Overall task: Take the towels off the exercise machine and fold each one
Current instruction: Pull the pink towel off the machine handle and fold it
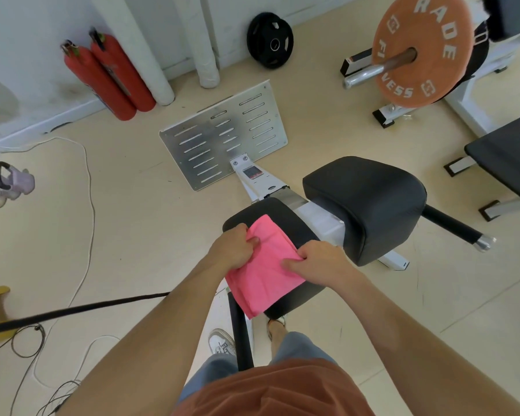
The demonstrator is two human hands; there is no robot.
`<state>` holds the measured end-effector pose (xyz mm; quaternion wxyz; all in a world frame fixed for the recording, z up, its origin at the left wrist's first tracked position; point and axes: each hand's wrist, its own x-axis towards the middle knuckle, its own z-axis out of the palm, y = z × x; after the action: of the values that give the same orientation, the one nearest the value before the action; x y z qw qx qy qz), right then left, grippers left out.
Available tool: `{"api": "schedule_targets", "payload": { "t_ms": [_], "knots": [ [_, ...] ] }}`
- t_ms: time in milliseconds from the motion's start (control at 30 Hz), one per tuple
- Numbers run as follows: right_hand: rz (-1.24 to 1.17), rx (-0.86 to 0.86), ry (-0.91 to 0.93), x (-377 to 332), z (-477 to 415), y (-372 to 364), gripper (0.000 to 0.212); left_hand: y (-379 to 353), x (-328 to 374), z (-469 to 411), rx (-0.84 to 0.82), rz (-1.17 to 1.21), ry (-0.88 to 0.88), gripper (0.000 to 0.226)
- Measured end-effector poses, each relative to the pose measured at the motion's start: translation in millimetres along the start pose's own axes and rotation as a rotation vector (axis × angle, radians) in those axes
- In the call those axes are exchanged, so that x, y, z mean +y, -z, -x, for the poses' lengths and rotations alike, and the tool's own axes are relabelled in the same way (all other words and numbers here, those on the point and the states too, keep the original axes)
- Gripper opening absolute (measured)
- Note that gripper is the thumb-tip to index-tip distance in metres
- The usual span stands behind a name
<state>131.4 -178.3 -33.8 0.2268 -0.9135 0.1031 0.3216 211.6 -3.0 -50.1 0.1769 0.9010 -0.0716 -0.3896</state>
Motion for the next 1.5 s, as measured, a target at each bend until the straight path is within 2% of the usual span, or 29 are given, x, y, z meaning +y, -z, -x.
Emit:
{"api": "schedule_targets", "payload": {
  "t_ms": [133,233,300,367,433,500,533,633,700,767,867,967,1100,1200,1267,1367,1500],
  "knots": [
    [-0.114,0.015,-0.083,5,5,-11,0.049,-3,4,-6,-0.003,-0.02,0.025,0.031],
    [-0.209,-0.063,-0.104,7,10,-16,0.038,-7,0,-5,0.067,-0.043,0.014,0.032],
    [-0.32,-0.105,-0.125,7,12,-16,0.035,-7,-5,-4,0.045,0.055,0.018,0.041],
    [-0.53,-0.108,-0.152,8,14,-15,0.037,-3,-6,-1,-0.015,0.171,0.05,0.045],
    [-0.613,-0.048,-0.145,10,19,-8,0.036,0,-7,4,-0.063,0.287,0.064,0.031],
    [-0.519,0.049,-0.088,10,25,2,0.031,0,-10,15,-0.092,0.464,0.088,0.018],
    [-0.462,0.094,-0.046,9,30,9,0.027,-2,-14,20,-0.1,0.564,0.099,0.021],
    [-0.296,0.206,0.114,-6,47,36,0.02,1,-20,39,-0.065,0.811,0.04,0.046],
    [-0.127,0.251,0.247,-22,62,60,0.016,14,-12,56,0.018,0.854,-0.074,0.068],
    [0.019,0.254,0.354,-38,79,86,0.015,34,5,79,0.143,0.771,-0.284,0.077],
    [0.145,0.258,0.458,-57,99,118,0.014,59,28,115,0.333,0.548,-0.62,0.069],
    [0.166,0.36,0.58,-71,115,141,0.008,72,37,133,0.485,0.279,-0.784,0.061],
    [0.355,0.339,0.651,-94,139,169,0.012,91,41,149,0.605,-0.052,-0.807,0.046],
    [0.414,0.345,0.736,-109,157,186,0.014,117,38,160,0.546,-0.224,-0.761,0.044],
    [0.522,0.391,0.743,-112,163,195,0.016,135,34,169,0.528,-0.217,-0.796,0.043],
    [0.791,0.592,0.768,-108,168,206,0.019,159,25,187,0.59,-0.078,-0.79,0.047],
    [0.853,0.606,0.742,-119,171,207,0.048,172,19,209,0.532,0.152,-0.776,0.027]
  ]
}}
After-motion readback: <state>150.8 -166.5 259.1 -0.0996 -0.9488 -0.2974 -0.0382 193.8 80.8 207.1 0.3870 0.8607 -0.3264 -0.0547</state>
